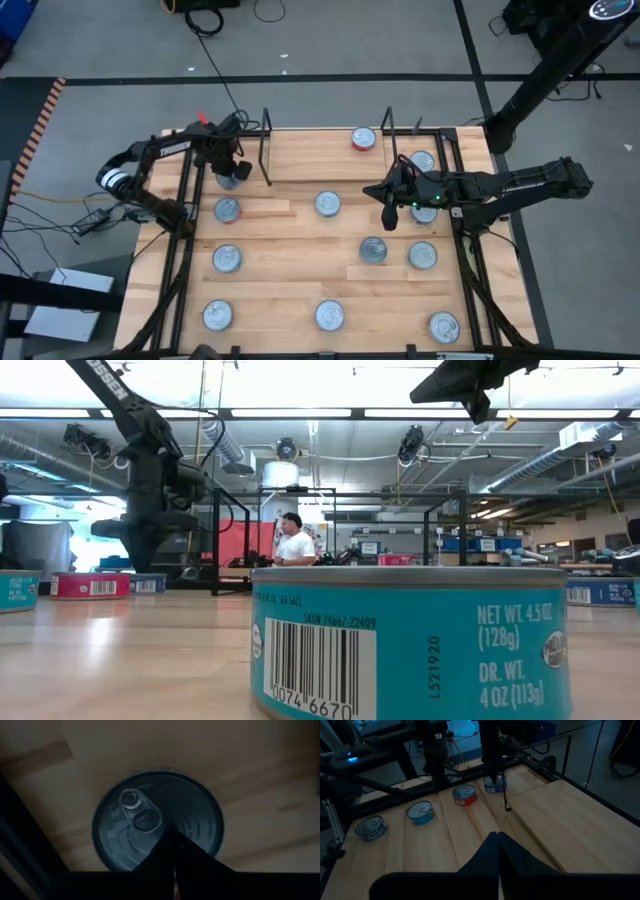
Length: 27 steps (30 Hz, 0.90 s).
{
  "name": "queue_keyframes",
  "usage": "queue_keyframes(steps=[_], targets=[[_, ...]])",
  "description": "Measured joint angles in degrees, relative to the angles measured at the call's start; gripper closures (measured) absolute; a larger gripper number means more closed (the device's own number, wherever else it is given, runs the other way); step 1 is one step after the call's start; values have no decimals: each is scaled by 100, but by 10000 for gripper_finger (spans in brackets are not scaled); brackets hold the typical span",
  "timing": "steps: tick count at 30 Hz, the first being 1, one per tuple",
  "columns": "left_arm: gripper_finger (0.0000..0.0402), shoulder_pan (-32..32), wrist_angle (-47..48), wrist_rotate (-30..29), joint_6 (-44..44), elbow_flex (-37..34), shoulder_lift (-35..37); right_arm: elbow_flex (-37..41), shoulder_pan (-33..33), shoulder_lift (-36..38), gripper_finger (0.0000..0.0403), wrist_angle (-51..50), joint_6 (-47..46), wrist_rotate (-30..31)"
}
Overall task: Stack canned seafood by type on shelf
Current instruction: Move the top left blue tuna can to the center of the table, then adjust the middle left red tuna can
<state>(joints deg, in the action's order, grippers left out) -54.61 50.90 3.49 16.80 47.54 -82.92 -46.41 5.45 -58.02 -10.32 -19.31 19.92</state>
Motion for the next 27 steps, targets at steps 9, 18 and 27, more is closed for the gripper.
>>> queue_keyframes(steps=[9, 18, 27], targets=[[401, 769, 585, 270, 120, 14, 1554, 0, -3, 0, 398, -1, 0, 0], [401, 2008, 562, 524, 466, -21, 1876, 0, -126, 0, 398, 2, 0, -2], [401, 3106, 553, 520, -182, -21, 1857, 0, -153, 0, 398, 4, 0, -3]])
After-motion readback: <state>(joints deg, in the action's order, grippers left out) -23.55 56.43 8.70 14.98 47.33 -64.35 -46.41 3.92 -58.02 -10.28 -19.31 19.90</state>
